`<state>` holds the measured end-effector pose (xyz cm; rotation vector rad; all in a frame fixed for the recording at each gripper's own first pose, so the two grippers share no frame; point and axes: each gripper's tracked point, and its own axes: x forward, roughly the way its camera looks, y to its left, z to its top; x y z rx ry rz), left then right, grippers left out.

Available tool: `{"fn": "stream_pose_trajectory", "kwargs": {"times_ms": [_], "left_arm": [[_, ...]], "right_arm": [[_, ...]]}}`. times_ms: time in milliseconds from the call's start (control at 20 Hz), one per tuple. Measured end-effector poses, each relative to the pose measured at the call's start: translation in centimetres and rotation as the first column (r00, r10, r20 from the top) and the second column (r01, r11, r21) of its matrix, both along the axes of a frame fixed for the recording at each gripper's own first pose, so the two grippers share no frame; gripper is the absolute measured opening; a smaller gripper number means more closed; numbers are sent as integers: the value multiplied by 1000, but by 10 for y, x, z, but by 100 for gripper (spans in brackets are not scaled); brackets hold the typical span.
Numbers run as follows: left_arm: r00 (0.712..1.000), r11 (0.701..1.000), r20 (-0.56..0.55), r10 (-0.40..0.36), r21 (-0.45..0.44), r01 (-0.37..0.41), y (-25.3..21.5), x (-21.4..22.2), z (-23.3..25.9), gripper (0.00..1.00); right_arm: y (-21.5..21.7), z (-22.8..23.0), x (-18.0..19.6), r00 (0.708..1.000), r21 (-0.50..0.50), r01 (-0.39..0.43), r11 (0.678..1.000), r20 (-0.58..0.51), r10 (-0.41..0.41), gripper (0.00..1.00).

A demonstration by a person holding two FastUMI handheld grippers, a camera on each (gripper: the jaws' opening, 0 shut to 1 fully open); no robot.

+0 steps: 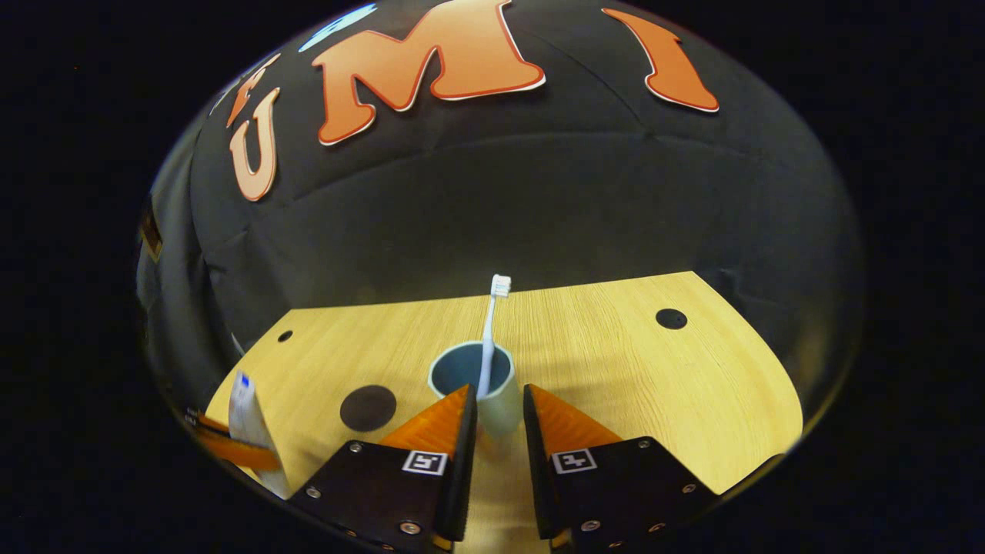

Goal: Put the toothbrush and toothpaste on the desktop into the cup, then pick up the cup and place it on the coaster on the desktop.

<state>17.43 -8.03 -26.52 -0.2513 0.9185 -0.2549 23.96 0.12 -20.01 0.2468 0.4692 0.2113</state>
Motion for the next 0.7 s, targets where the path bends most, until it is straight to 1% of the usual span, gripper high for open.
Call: {"fn": "stream_pose_trajectory", "kwargs": {"times_ms": [50, 100, 150, 300, 400, 450, 500, 550, 600, 650, 700], "left_arm": [[999, 1000, 32, -6, 5, 6, -5, 12, 3, 8], [998, 1000, 58, -7, -2, 7, -7, 18, 2, 8], [997, 1000, 78, -4, -16, 5, -11, 27, 4, 8], [984, 999, 177, -1, -31, 7, -21, 57, 10, 8], [975, 999, 223, 0, -32, 7, -26, 74, 6, 8], [970, 999, 242, 10, -44, 1, -29, 82, 5, 8], [964, 998, 264, 24, -55, -10, -30, 91, 5, 8], [954, 998, 297, 35, -64, -16, -31, 99, 9, 8], [939, 997, 339, 48, -74, -24, -34, 110, 14, 8], [921, 996, 385, 58, -89, -26, -37, 120, 22, 8], [898, 994, 435, 70, -105, -26, -42, 130, 33, 8]], "right_arm": [[-2, -4, -10, 1000, -6, -10, 1000, -18, 9, 42], [-2, -9, -19, 999, -8, -25, 1000, -41, 25, 45], [-3, -14, -27, 997, -12, -36, 999, -62, 35, 46], [-7, -23, -49, 994, -11, -51, 999, -98, 49, 46], [-3, -33, -63, 988, 29, -78, 996, -131, 81, 50], [-1, -39, -70, 984, 38, -91, 995, -153, 96, 61], [1, -43, -76, 981, 44, -100, 994, -161, 106, 67], [2, -46, -79, 980, 44, -108, 993, -162, 113, 76], [2, -48, -84, 979, 42, -115, 993, -167, 120, 80], [2, -51, -87, 976, 42, -122, 992, -174, 128, 85], [2, -54, -92, 975, 43, -126, 991, -180, 132, 87]]}}
